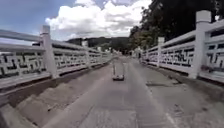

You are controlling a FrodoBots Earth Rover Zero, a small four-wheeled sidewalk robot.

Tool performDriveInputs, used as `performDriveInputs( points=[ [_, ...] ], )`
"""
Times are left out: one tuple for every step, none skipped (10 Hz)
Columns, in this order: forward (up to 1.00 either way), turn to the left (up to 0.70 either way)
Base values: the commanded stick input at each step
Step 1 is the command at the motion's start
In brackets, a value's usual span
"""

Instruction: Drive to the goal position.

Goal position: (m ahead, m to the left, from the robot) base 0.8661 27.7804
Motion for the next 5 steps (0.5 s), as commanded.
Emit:
performDriveInputs(
  points=[
    [0.45,0.0],
    [0.45,0.0],
    [0.45,0.0],
    [0.45,0.0],
    [0.45,0.0]
  ],
)
